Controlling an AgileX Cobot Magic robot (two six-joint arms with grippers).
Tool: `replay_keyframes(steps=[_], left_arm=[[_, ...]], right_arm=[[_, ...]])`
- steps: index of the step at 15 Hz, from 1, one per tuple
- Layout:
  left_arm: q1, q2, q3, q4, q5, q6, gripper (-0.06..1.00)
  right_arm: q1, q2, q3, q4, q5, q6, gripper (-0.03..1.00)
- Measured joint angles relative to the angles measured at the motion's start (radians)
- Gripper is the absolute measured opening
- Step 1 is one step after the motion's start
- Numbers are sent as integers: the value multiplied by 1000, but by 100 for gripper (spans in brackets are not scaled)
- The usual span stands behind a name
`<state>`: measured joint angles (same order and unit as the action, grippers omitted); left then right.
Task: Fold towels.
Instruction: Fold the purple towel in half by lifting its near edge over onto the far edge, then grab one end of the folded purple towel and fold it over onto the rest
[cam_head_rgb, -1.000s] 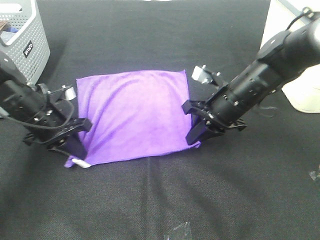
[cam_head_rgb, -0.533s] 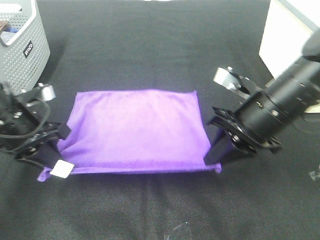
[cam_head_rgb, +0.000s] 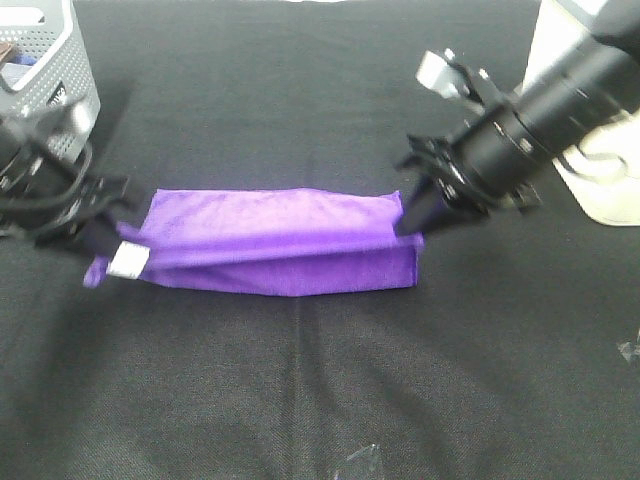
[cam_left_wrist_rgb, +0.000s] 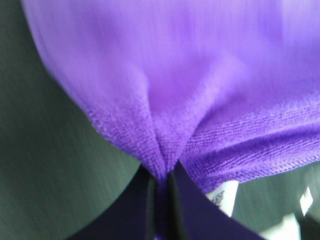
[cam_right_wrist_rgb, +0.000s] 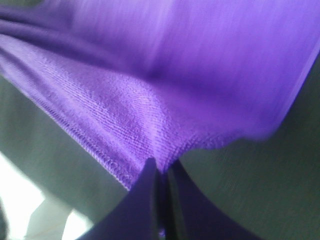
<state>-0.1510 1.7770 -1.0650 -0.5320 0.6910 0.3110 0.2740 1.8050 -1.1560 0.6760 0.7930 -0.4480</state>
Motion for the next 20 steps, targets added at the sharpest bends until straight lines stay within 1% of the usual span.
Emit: replay_keyframes(steps=[3, 5, 10, 11, 12, 15, 16, 18, 20], left_arm=[[0, 103, -158, 30, -15, 0, 1], [0, 181, -234, 40, -15, 0, 1], [0, 291, -359, 72, -43, 0, 1], [0, 319, -380, 73, -71, 0, 1], [0, 319, -380, 73, -71, 0, 1], [0, 351, -402, 73, -120, 0, 1], [0, 351, -402, 73, -120, 0, 1], [0, 362, -408, 73, -140, 0, 4], [0, 363, -408, 73, -143, 0, 18]], right_arm=[[-1, 160, -173, -32, -18, 2, 1], [-1, 250, -260, -51, -25, 2, 1], [-1, 347, -374, -63, -118, 2, 1], [-1, 378, -413, -69, -125, 2, 1], [-1, 378, -413, -69, -125, 2, 1], [-1, 397, -427, -72, -181, 2, 2], [-1, 397, -427, -72, -181, 2, 2], [-1, 401, -427, -72, -194, 2, 6], [-1, 426, -428, -72, -199, 2, 20]])
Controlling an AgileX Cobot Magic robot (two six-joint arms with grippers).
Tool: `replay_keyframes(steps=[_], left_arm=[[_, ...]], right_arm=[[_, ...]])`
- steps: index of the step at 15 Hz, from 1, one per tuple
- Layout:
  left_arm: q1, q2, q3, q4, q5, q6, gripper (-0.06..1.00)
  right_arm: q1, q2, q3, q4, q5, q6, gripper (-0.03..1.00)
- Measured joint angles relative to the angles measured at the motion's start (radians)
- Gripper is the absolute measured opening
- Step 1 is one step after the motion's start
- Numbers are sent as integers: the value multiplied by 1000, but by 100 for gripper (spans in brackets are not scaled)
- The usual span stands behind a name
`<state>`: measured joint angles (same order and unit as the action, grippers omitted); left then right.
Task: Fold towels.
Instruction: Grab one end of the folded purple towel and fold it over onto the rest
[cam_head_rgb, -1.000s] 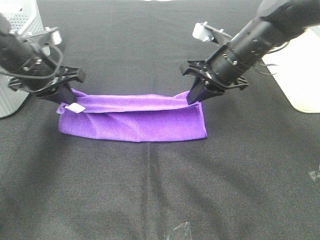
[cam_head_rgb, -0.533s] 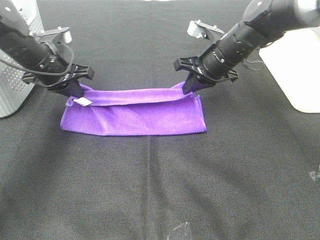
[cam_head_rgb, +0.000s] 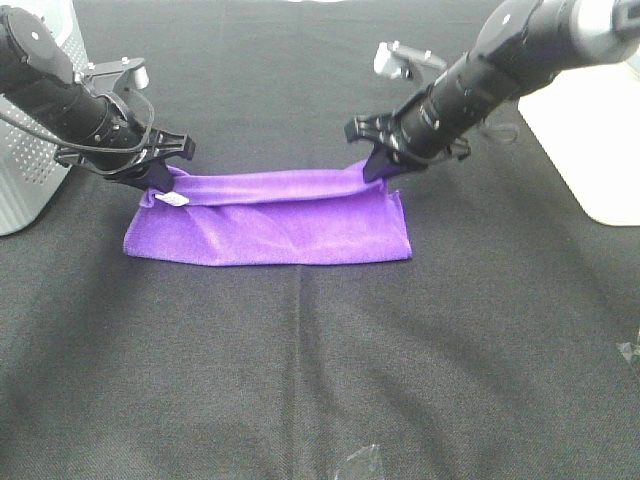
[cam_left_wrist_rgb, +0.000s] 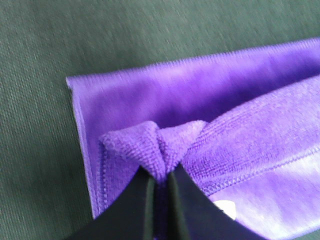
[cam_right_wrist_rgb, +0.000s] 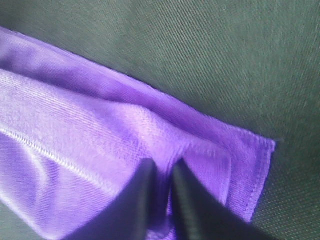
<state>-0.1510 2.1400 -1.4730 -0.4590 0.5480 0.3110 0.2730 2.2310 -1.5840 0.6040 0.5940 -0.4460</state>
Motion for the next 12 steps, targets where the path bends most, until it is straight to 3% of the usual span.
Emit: replay_keyframes(steps=[4, 5, 7, 12], left_arm=[[1, 0, 0, 2, 0, -13, 65], [1, 0, 0, 5, 2, -16, 74], [6, -11, -2, 19, 34, -21, 80], [101, -13, -43, 30, 275, -63, 81]], right_arm=[[0, 8, -5, -10, 1, 0, 61], [0, 8, -7, -27, 10, 0, 67], [0, 3, -8, -68, 70, 1, 71], [0, -99, -9, -117, 274, 51, 72]])
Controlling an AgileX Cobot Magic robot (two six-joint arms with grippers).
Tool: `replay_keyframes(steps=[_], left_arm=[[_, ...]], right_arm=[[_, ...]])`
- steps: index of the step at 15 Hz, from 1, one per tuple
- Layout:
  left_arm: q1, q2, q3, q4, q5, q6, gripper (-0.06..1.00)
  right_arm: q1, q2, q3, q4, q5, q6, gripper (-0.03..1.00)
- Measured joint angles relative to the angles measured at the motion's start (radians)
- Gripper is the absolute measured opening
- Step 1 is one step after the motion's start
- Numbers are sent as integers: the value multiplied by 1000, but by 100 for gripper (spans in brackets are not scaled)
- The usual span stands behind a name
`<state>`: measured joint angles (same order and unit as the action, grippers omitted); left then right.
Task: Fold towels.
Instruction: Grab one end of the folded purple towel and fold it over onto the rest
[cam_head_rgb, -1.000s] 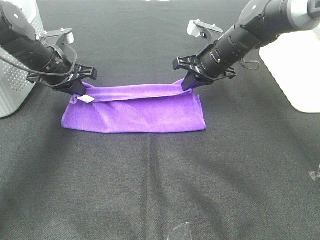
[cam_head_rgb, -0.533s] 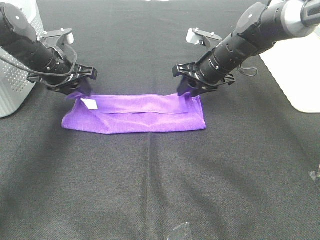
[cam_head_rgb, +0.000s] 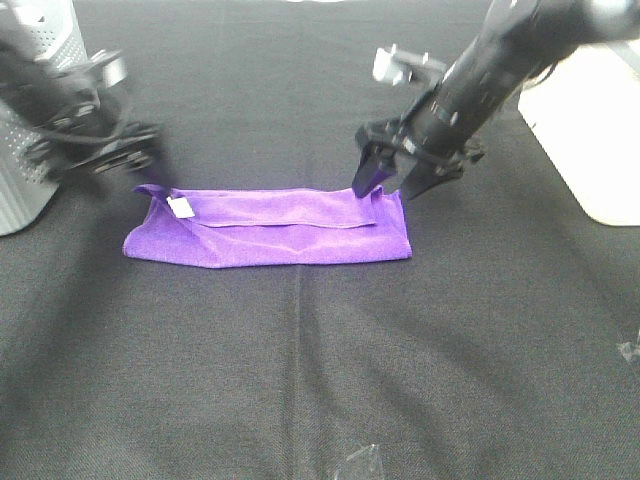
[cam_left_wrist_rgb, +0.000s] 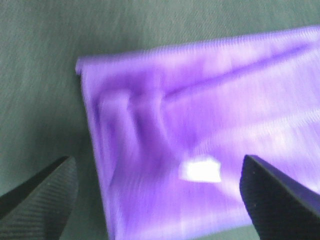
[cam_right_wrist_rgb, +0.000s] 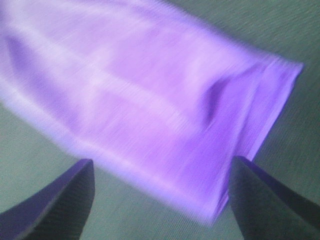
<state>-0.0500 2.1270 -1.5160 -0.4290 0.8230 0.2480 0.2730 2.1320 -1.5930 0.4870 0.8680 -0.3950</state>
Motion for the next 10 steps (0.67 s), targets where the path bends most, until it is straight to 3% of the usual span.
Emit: replay_keyframes(steps=[6, 10], left_arm=[[27, 100, -34, -149, 20, 123, 81], [27, 179, -144, -177, 63, 138, 81]], right_arm=[[0, -14, -2, -3, 53, 24, 72], [0, -14, -2, -4, 80, 24, 72]])
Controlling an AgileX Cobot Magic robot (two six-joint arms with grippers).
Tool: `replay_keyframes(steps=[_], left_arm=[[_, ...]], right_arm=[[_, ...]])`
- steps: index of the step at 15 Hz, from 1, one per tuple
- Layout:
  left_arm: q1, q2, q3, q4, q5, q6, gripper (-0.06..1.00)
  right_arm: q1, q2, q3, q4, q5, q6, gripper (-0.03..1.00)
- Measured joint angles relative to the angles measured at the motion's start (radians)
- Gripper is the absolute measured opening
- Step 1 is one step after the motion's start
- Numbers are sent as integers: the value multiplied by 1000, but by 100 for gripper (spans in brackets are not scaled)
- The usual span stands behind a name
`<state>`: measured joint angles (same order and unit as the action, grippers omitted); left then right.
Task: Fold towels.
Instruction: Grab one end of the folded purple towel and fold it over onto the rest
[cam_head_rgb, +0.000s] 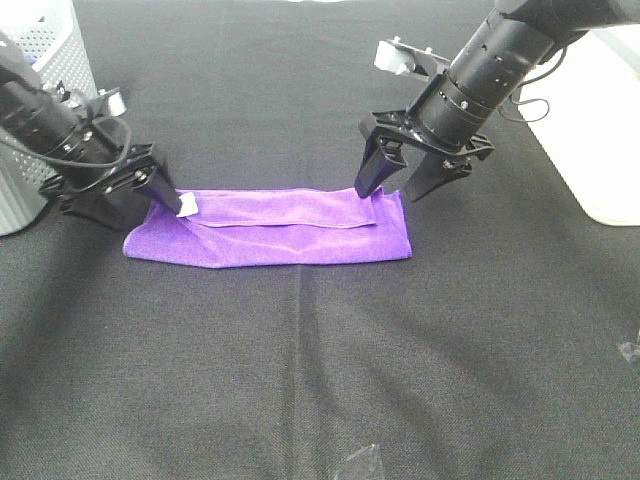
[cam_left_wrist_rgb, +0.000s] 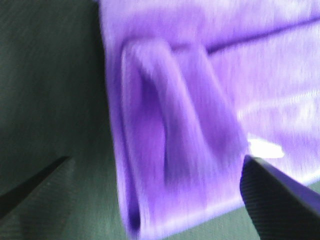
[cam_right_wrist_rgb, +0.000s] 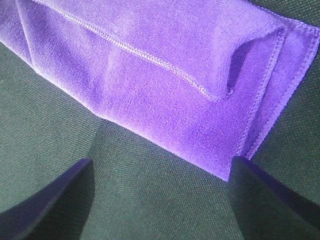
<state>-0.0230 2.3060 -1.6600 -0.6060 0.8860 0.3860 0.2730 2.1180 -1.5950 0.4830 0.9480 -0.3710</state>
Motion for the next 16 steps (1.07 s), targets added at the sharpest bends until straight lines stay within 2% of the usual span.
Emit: replay_keyframes(steps=[3, 10, 12, 14, 16], left_arm=[[0, 43, -57, -3, 50, 0, 81], [-3, 61, -69, -7, 112, 13, 78], [-28, 62, -70, 1, 116, 15, 73], [-68, 66, -70, 1, 111, 15, 63], [-86, 74, -70, 0, 105, 15, 46]], right_arm=[[0, 0, 0, -7, 8, 0, 72], [0, 0, 0, -11, 15, 0, 72], [0, 0, 0, -11, 26, 0, 72], [0, 0, 0, -11, 40, 2, 72], [0, 0, 0, -11, 50, 3, 72]])
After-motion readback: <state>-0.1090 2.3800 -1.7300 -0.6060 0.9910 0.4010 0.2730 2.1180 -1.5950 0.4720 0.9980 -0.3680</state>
